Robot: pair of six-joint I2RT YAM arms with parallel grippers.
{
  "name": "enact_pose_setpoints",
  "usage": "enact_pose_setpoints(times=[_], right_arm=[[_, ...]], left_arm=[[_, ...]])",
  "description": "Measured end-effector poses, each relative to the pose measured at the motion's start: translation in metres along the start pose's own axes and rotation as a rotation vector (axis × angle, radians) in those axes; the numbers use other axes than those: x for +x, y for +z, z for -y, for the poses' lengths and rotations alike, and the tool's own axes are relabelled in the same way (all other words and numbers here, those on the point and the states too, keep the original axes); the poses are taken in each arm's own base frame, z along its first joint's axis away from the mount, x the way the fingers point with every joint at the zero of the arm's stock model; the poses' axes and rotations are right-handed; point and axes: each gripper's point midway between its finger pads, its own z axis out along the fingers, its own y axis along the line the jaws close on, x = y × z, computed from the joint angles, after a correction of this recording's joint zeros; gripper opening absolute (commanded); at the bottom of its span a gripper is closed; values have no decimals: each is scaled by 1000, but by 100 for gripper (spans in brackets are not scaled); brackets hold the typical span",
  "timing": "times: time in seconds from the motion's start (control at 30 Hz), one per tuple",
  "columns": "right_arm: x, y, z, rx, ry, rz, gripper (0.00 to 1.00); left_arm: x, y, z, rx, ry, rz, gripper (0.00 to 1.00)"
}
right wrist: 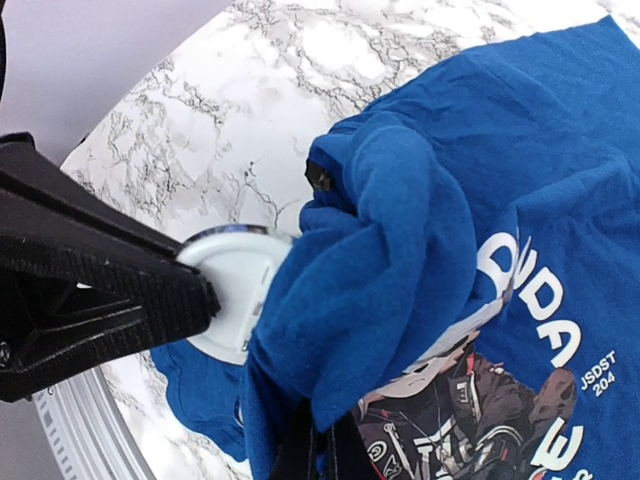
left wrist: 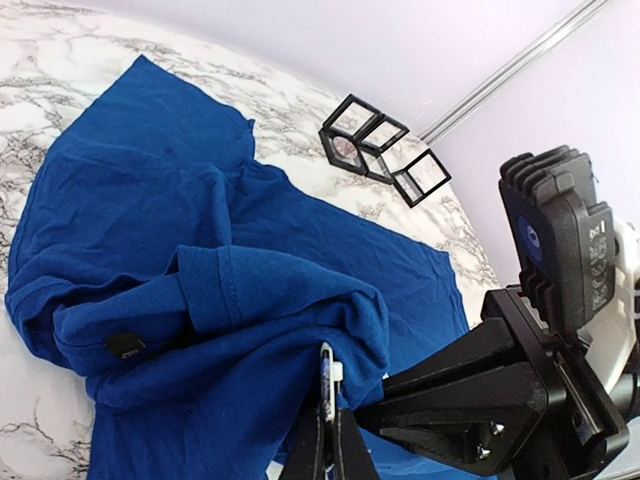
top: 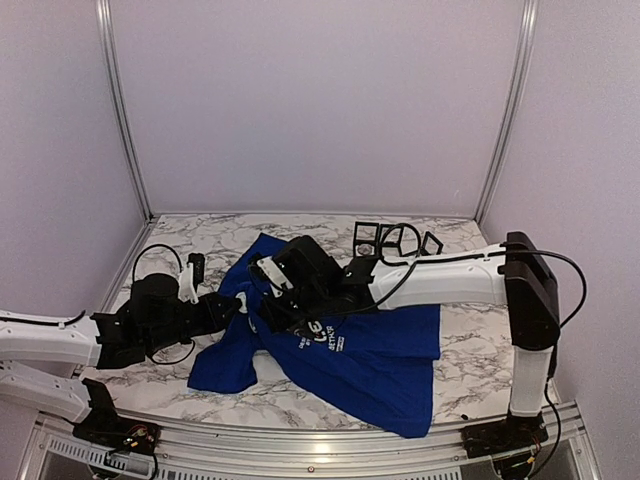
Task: Remove the brooch from the garment
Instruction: Pick up the brooch from the flattened clothing, then open the brooch with the flattened clothing.
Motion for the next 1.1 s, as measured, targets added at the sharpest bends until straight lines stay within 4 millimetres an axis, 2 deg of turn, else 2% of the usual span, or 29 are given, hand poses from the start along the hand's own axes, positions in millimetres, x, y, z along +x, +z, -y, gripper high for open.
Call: enact_pose_setpoints(times=[0.13, 0.27, 0.5, 0.63, 0.77, 0.93, 1.1], right_arm=[[-11, -15, 3, -14, 40, 39, 24], [-22, -36, 7, -49, 88, 96, 35], [-45, -66, 4, -132, 159, 197, 48], [-55, -73, -5, -207, 188, 235, 54], [-48, -73, -5, -278, 239, 233, 63], [-34, -69, 8, -325, 314, 215, 63], [-36, -74, 11, -406, 372, 250, 55]], left_arm=[[-7, -3, 11, 43, 15, 72, 0], [-16, -6, 14, 67, 7, 136, 0], [-23, -5, 23, 99, 18, 192, 0], [-23, -2, 27, 117, 18, 205, 0], [-28, 0, 33, 150, -9, 230, 0], [-30, 3, 42, 207, -48, 244, 0], [-27, 6, 49, 259, -88, 233, 0]])
